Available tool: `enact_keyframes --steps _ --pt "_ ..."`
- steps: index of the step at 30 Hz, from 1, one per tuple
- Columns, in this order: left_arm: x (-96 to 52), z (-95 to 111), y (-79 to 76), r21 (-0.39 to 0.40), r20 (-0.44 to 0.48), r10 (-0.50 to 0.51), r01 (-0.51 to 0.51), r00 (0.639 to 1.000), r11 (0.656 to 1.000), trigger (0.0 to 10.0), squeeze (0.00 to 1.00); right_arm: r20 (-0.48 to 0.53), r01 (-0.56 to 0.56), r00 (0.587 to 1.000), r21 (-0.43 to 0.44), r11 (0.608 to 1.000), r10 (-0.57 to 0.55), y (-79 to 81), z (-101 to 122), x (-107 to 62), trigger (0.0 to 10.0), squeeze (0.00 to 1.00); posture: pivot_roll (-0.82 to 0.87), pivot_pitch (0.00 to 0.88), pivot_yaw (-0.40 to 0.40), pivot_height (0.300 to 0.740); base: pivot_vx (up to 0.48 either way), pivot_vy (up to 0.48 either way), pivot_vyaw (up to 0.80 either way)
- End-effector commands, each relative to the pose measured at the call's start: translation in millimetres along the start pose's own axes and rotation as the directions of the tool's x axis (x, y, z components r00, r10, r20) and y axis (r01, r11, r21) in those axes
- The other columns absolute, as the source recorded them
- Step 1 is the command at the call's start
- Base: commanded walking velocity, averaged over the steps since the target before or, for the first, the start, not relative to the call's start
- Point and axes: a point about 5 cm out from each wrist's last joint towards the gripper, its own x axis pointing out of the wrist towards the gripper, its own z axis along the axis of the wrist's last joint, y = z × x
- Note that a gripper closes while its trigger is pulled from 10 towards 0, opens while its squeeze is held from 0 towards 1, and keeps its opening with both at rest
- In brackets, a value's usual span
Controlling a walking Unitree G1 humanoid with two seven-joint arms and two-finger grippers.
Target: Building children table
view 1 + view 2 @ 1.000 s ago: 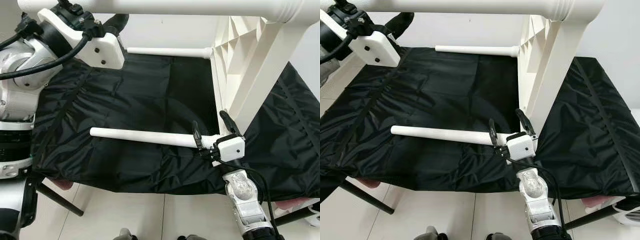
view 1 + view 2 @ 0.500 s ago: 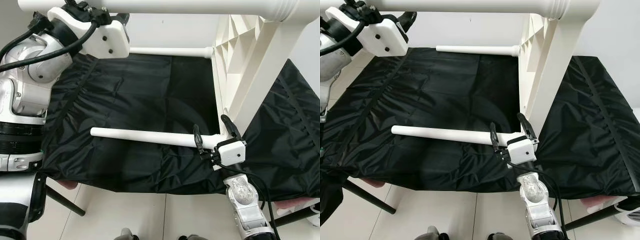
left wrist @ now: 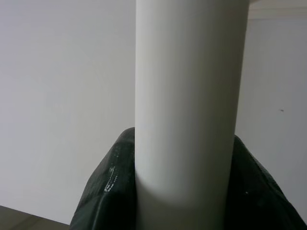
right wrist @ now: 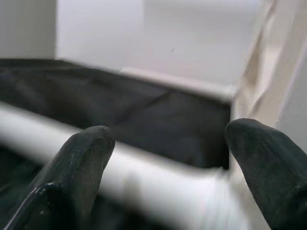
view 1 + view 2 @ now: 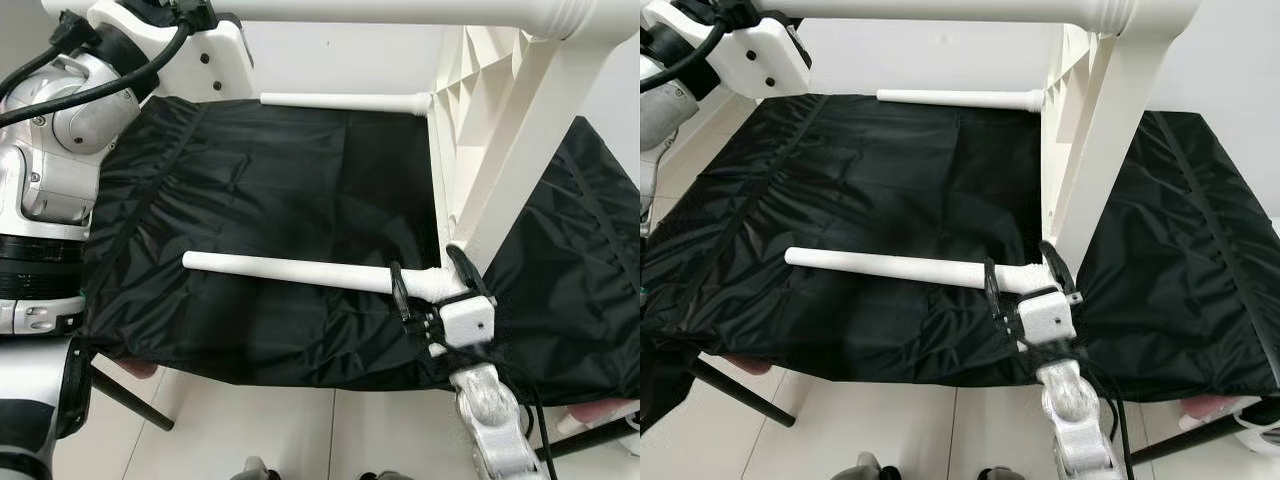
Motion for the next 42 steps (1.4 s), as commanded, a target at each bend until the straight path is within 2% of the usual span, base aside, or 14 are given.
enact_keyframes --steps 1,8,10,11,18,22,24,26,31,32,35,38,39,42 --pt "2.1 -2 11.5 -0.007 -0.014 0.13 -0.13 0.991 0.991 0.0 0.0 -0.032 -0.059 0.998 0.081 0.995 0.062 9.7 -1 -5.6 10.0 0.0 0.02 0.101 0.075 0.74 0.0 0.0 0.0" --pt "0.4 -7 10.8 -0.047 -0.054 0.141 -0.143 0.989 0.989 0.0 0.0 -0.097 -0.1 0.988 0.153 0.983 0.116 16.4 -6 -24.3 10.0 0.0 0.01 0.107 0.076 0.74 0.0 0.0 0.0" --pt "-2.6 -13 10.4 -0.082 -0.091 0.149 -0.157 0.985 0.984 0.5 0.0 -0.122 -0.092 0.986 0.157 0.983 0.112 15.8 -9 -30.5 10.0 0.0 0.0 0.11 0.077 0.74 0.0 0.0 0.0" --pt "-6.2 -19 9.9 -0.127 -0.134 0.161 -0.178 0.978 0.976 10.0 0.0 -0.152 -0.076 0.983 0.178 0.981 0.103 14.8 -13 -36.0 10.0 0.0 -0.01 0.112 0.075 0.74 0.0 0.0 0.0" --pt "-23.2 -43 9.7 -0.302 -0.289 0.178 -0.266 0.941 0.915 10.0 0.0 -0.278 0.026 0.958 0.337 0.941 0.073 4.0 -30 -46.4 10.0 0.0 -0.01 0.103 0.063 0.74 0.0 0.0 0.0" --pt "-31.0 -53 17.2 -0.341 -0.349 0.202 -0.325 0.915 0.882 10.0 0.0 -0.284 0.068 0.957 0.44 0.896 0.067 0.0 -31 -39.3 10.0 0.0 -0.01 0.093 0.058 0.74 0.0 0.0 0.0" --pt "-31.0 -53 17.2 -0.341 -0.349 0.202 -0.325 0.915 0.882 10.0 0.0 -0.284 0.068 0.957 0.44 0.896 0.067 0.0 -31 -39.3 10.0 0.0 -0.01 0.093 0.058 0.74 0.0 0.0 0.0" --pt "-36.9 -59 24.8 -0.377 -0.385 0.227 -0.377 0.895 0.846 10.0 0.0 -0.254 0.067 0.965 0.48 0.875 0.066 -4.2 -28 -25.8 10.0 0.0 0.0 0.08 0.052 0.74 0.0 0.0 0.0" --pt "-45.7 -67 35.6 -0.378 -0.424 0.257 -0.427 0.868 0.822 10.0 0.0 -0.192 0.045 0.978 0.556 0.83 0.076 -3.8 -22 -0.7 10.0 0.0 0.02 0.062 0.04 0.74 0.0 0.0 0.0" --pt "-49.8 -70 40.7 -0.375 -0.44 0.271 -0.45 0.856 0.811 10.0 0.0 -0.138 0.003 0.985 0.607 0.794 0.102 -0.8 -16 17.4 10.0 0.0 0.02 0.055 0.036 0.74 0.0 0.0 0.0" --pt "-50.6 -69 41.1 -0.367 -0.449 0.278 -0.459 0.849 0.81 10.0 0.0 -0.058 -0.07 0.988 0.655 0.752 0.142 2.9 -8 40.0 10.0 0.0 0.03 0.05 0.03 0.74 0.0 0.0 0.0" --pt "-50.3 -69 40.6 -0.369 -0.448 0.277 -0.458 0.85 0.809 10.0 0.0 -0.016 -0.115 0.985 0.673 0.731 0.17 5.8 -3 50.3 10.0 0.0 0.03 0.049 0.029 0.74 0.0 0.0 0.0" --pt "-50.0 -68 39.8 -0.374 -0.448 0.272 -0.455 0.852 0.809 10.0 0.0 0.034 -0.171 0.978 0.697 0.697 0.206 9.9 3 62.3 10.0 0.0 0.03 0.045 0.025 0.74 0.0 0.0 0.0" --pt "-49.7 -67 39.4 -0.378 -0.447 0.268 -0.451 0.854 0.809 10.0 0.0 0.065 -0.207 0.971 0.711 0.672 0.23 12.7 7 69.4 10.0 0.0 0.03 0.045 0.025 0.74 0.0 0.0 0.0"
